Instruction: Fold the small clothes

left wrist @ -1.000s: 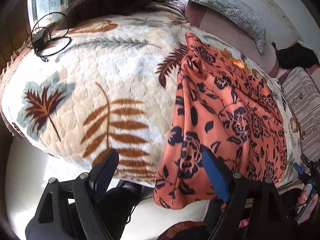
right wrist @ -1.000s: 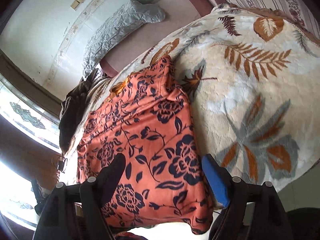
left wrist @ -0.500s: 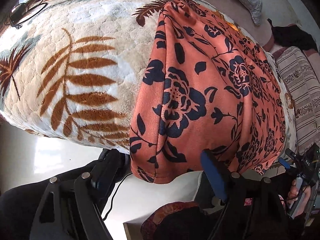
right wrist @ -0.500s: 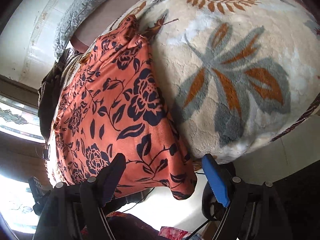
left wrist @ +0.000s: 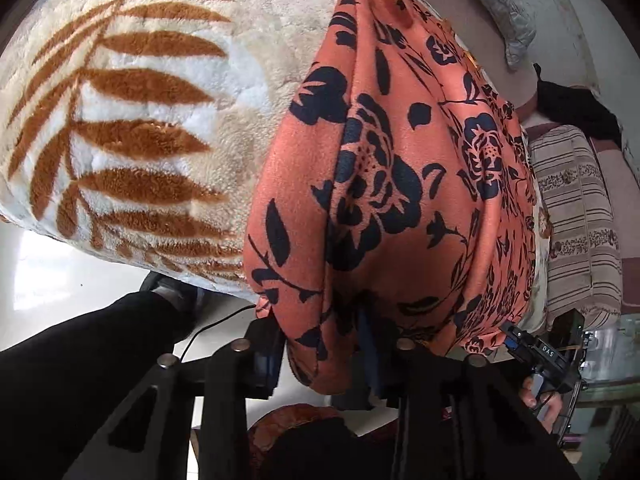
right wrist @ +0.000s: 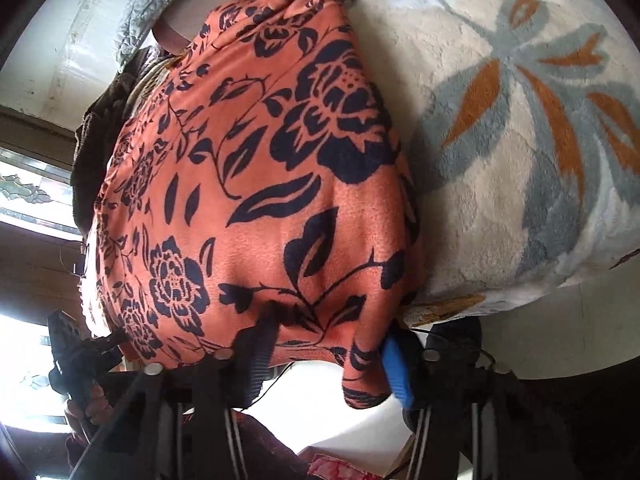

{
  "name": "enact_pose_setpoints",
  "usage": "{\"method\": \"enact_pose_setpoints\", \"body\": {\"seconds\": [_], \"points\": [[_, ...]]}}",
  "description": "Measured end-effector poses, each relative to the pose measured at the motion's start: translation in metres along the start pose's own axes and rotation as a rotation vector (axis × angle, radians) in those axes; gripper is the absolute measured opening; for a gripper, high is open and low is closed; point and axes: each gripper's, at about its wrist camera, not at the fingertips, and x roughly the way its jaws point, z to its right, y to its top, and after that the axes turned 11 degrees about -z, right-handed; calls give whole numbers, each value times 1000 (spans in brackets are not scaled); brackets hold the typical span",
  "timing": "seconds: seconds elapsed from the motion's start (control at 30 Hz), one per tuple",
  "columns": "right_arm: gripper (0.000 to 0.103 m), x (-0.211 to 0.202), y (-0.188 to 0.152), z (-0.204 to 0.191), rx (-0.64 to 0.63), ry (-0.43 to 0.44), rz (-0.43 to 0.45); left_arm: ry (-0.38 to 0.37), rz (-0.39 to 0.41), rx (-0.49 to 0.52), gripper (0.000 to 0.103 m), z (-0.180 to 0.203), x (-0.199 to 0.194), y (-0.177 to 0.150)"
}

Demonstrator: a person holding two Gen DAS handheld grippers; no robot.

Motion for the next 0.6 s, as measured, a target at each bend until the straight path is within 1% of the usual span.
{"method": "enact_pose_setpoints", "body": {"seconds": [0.03,0.07,0.17,0.23,0.3,0.43,0.53,0.6], "points": [[16,-3,-2,-3,-13,-6,-2,19,1,22,19,4,-1,-2],[9,-9,-5,-6,-37,-14,1,23,-2,38,10,9,-2,-5],[9,-31,-18,-29,-135,13,28,12,12,90,8,24,-16,-8],[8,-48,-24,-44,-186,28,52,-4,26,134,8,32,-33,-9],[7,-67,-25,-52,-208,76,68,-41,47,177,8,39,-55,-7],[7,-101,-15,-64,-224,192,128,-96,98,243,8,56,-98,5],[7,-120,-1,-74,-233,260,174,-144,140,257,8,60,-127,25],[7,-132,16,-77,-221,314,202,-153,171,263,8,63,-148,46]]}}
